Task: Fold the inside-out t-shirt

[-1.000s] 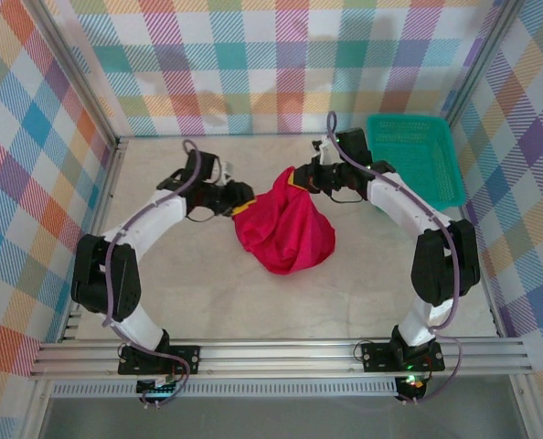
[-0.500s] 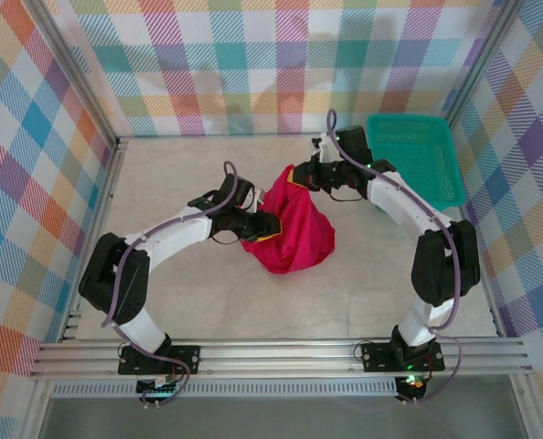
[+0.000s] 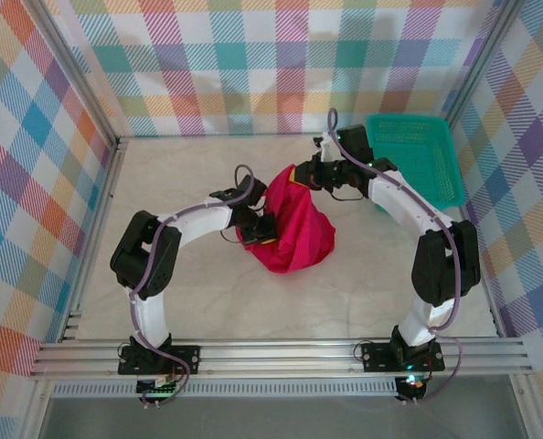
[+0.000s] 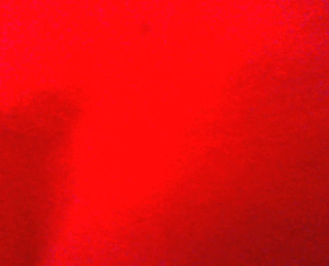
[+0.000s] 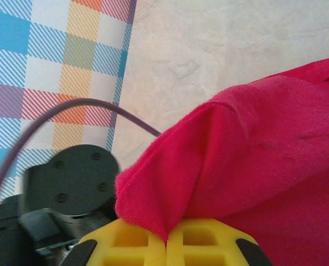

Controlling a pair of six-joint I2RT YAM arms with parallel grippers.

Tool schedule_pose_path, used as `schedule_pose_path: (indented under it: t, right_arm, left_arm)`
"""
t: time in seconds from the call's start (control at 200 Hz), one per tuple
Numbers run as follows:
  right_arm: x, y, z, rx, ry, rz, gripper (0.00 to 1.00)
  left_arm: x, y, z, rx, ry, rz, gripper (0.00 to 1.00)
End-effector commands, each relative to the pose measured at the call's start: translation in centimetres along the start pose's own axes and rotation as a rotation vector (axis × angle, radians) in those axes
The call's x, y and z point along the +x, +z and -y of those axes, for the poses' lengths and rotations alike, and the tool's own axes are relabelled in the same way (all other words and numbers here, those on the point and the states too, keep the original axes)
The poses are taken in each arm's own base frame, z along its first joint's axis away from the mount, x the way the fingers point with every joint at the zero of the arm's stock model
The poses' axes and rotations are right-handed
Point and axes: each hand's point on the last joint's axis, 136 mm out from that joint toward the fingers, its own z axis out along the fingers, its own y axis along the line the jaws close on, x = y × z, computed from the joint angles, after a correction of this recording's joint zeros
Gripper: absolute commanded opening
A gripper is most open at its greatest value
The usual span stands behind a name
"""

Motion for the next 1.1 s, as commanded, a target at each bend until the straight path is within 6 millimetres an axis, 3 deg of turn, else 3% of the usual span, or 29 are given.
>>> schedule_pose_path:
  t: [0.0, 0.13, 0.22, 0.285, 0.36, 0.43, 0.515, 0.58, 0.67, 0.77, 0.94, 1.095]
  right_arm:
    - [-0.8, -1.5, 1.9, 0.062, -0.018, 0.048, 0.0]
    - [-0.8, -1.6, 8.3, 0.197, 0.051, 0.068, 0.0]
    - [-0.4, -1.3, 12.7, 0.316, 0.088, 0.06, 0.0]
    - [0.0, -1.2, 15.8, 0.416, 0.115, 0.049, 0.0]
    - [0.7, -1.2, 18.2, 0.494, 0.149, 0.031, 0.0]
    - [1.3, -1.2, 19.1, 0.526, 0.169, 0.013, 0.0]
    - [1.6, -1.6, 18.1, 0.508, 0.176, 0.011, 0.01]
    - [1.6, -1.9, 15.8, 0.458, 0.162, 0.02, 0.07]
    - [2.1, -2.6, 11.9, 0.412, 0.106, 0.026, 0.24]
    - [3.4, -2.6, 8.2, 0.376, 0.037, 0.023, 0.39]
    - [6.6, 1.3, 3.6, 0.279, -0.033, -0.065, 0.49]
    - [9.3, 5.4, 4.2, 0.286, -0.015, -0.161, 0.53]
  left_arm:
    - [-3.1, -7.3, 3.9, 0.037, 0.038, 0.131, 0.0]
    - [-4.7, -15.9, 10.2, 0.167, 0.14, 0.24, 0.0]
    - [-5.1, -21.3, 13.5, 0.275, 0.185, 0.311, 0.0]
    - [-5.2, -24.4, 14.7, 0.347, 0.194, 0.356, 0.0]
    - [-5.3, -26.6, 14.6, 0.389, 0.189, 0.403, 0.0]
    - [-5.5, -26.4, 13.0, 0.369, 0.164, 0.434, 0.0]
    - [-5.4, -23.9, 10.7, 0.35, 0.123, 0.422, 0.0]
    - [-5.2, -21.1, 9.3, 0.348, 0.101, 0.392, 0.0]
    - [-4.8, -17.5, 7.2, 0.35, 0.068, 0.37, 0.0]
    - [-4.4, -15.1, 5.4, 0.324, 0.045, 0.354, 0.0]
    - [-4.2, -14.0, 4.6, 0.307, 0.036, 0.339, 0.0]
    - [-4.1, -14.7, 4.5, 0.287, 0.039, 0.347, 0.0]
